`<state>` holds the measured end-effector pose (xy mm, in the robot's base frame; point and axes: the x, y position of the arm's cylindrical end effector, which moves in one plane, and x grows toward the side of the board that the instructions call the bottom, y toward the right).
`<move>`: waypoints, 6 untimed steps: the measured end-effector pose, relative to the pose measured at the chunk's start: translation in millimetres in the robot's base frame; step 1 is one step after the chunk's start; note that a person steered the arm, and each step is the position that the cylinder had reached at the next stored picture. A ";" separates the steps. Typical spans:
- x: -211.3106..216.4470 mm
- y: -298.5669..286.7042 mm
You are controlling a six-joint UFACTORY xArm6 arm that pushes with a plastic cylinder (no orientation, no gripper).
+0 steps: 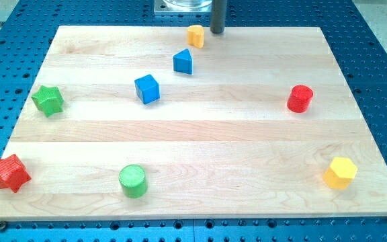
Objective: Drag the heart towards the cube
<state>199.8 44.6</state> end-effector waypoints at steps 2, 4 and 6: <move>110.3 -26.2; 23.9 -19.6; 112.1 -79.3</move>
